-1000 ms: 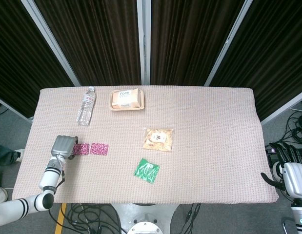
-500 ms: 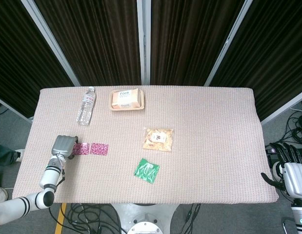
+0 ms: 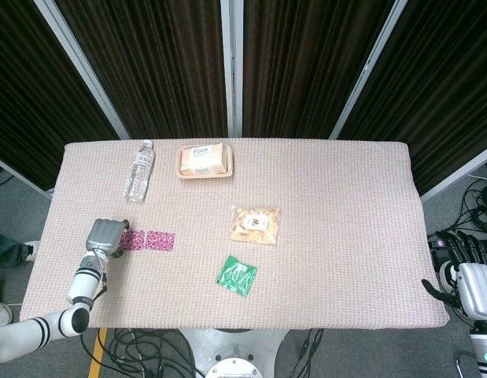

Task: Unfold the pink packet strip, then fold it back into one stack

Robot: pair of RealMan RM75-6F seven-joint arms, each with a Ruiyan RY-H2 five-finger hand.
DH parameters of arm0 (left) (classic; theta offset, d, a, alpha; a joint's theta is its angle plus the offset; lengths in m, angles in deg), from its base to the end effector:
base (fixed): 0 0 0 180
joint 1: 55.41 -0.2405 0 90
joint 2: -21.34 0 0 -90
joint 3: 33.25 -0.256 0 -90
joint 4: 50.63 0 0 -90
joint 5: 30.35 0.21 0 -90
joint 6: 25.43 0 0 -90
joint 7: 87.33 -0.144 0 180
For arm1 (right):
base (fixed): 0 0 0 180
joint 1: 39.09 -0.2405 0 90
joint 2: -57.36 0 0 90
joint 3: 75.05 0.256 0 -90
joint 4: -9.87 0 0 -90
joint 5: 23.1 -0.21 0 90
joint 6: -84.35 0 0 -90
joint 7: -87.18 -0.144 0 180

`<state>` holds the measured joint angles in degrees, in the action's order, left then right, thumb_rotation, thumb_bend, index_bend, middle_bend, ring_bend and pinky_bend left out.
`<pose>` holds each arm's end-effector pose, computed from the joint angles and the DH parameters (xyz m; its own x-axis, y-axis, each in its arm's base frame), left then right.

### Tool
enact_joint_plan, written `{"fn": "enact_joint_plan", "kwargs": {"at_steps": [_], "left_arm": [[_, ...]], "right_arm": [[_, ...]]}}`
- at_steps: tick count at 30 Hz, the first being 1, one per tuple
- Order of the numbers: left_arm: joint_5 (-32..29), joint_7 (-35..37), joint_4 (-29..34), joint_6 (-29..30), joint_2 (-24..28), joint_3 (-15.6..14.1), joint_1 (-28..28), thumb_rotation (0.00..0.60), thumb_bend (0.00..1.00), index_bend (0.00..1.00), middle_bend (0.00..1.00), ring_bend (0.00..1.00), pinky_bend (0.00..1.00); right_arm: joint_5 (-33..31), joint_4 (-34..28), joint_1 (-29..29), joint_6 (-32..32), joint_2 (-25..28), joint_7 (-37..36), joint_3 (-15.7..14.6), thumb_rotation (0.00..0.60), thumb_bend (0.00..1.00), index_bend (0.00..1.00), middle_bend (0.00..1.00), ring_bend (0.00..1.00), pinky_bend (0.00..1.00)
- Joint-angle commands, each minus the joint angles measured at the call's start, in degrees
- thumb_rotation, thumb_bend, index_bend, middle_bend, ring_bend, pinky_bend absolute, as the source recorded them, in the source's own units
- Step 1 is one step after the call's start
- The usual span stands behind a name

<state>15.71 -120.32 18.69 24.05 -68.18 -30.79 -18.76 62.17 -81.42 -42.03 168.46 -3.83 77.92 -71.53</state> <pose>-0.2965 0.3325 -0.0094 0.6395 0.4517 0.6221 0.7286 -0.0977 -0.6780 -0.3258 -0.1732 0.1780 0.3067 -0.0118 0.9517 -0.9510 0.0377 0.3069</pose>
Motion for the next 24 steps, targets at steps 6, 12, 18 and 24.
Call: {"fn": "enact_joint_plan", "kwargs": {"at_steps": [6, 12, 18, 24], "left_arm": [[-0.11, -0.93, 2.17, 0.26, 1.16, -0.18, 0.16, 0.6, 0.24, 0.33, 0.88, 0.83, 0.88], [3.06, 1.56, 6.22, 2.31, 1.59, 1.36, 0.4, 0.6, 0.24, 0.34, 0.88, 0.83, 0.88], [2.82, 0.04, 5.83, 1.31, -1.5, 2.89, 3.1, 0.6, 0.24, 0.36, 0.88, 0.83, 0.88], [-0.24, -2.78, 4.34, 0.29, -4.36, 3.27, 5.09, 0.6, 0.24, 0.37, 0.88, 0.83, 0.88]], "right_arm": [[-0.03, 0.13, -0.03, -0.01, -0.04, -0.19, 0.05, 0.6, 0.09, 0.11, 0.13, 0.03, 0.05], [0.06, 0.17, 0.14, 0.27, -0.03, -0.26, -0.01, 0.6, 0.09, 0.11, 0.13, 0.03, 0.05], [0.0, 0.29, 0.31, 0.43, 0.06, -0.51, -0.03, 0.6, 0.09, 0.11, 0.13, 0.03, 0.05], [-0.31, 0.65, 0.56, 0.51, 0.17, -1.04, -0.03, 0.6, 0.09, 0.1, 0.13, 0.03, 0.05]]}}
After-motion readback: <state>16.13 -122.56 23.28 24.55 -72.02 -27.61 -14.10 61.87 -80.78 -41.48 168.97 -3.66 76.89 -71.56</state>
